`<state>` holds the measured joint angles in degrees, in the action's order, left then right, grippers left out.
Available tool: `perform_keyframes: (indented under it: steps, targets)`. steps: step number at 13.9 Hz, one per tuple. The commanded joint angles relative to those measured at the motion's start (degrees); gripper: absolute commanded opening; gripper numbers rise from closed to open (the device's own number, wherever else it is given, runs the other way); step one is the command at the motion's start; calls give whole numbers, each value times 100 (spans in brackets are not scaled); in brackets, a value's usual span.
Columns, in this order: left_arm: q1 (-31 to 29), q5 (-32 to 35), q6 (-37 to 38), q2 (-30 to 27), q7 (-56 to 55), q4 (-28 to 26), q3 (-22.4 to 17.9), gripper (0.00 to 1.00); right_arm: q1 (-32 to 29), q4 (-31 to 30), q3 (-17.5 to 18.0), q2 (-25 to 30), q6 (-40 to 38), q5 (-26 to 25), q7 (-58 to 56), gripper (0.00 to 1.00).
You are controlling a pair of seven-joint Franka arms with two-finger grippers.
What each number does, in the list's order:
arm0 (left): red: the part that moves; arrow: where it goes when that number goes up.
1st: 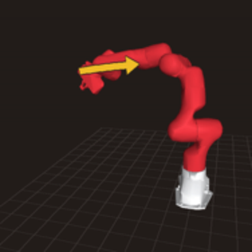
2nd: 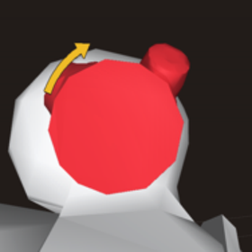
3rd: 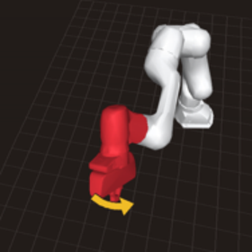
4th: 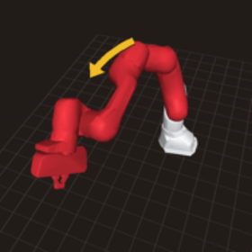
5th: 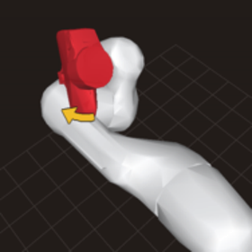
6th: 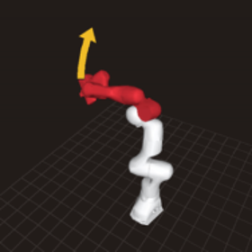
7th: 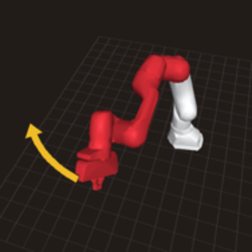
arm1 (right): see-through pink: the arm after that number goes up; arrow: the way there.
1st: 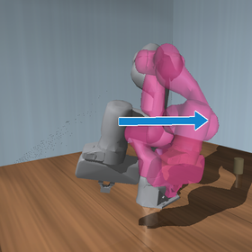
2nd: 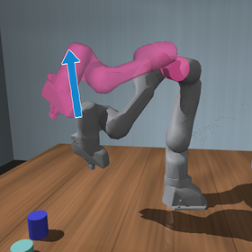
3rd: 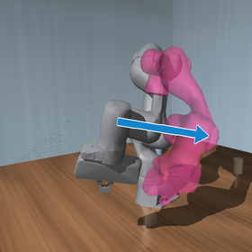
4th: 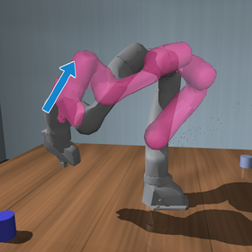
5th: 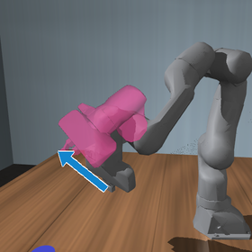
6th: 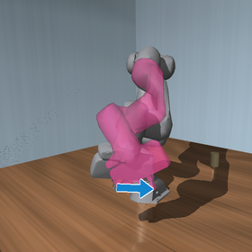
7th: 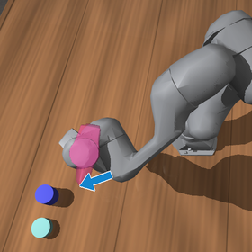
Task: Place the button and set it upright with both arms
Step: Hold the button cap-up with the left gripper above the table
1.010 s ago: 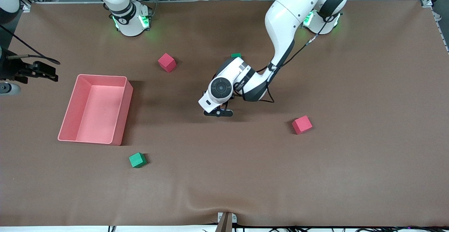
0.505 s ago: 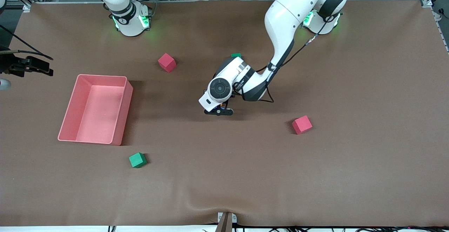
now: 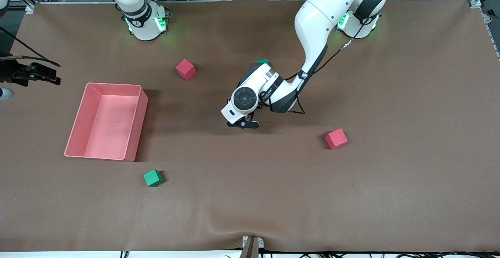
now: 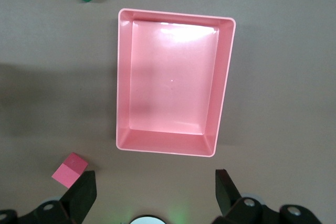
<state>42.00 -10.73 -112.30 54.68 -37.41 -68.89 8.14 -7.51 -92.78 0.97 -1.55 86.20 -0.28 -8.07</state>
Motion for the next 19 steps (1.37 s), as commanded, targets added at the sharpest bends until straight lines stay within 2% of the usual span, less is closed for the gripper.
perform_keyframes:
  steps: [1, 13, 15, 16, 18, 19]
  targets:
    - [19, -114, 68, 122, 129, 148, -5, 57, -92, 32, 70, 23, 124, 11, -2, 100]
    - [54, -123, 24, 183, 120, 148, 21, 53, -13, 146, 79, -21, 432, -86, -19, 100]
    - [54, -123, 24, 183, 120, 148, 13, 42, -13, 217, 79, -4, 450, -86, -19, 100]
    - [54, -123, 24, 183, 120, 148, 13, 33, -13, 217, 79, 5, 450, -77, -19, 100]
    - [54, -123, 24, 192, 129, 148, 13, 13, -22, 217, 79, -12, 459, -77, -11, 100]
    - [54, -123, 24, 192, 120, 148, 4, 0, -22, 226, 79, -12, 459, -69, -11, 100]
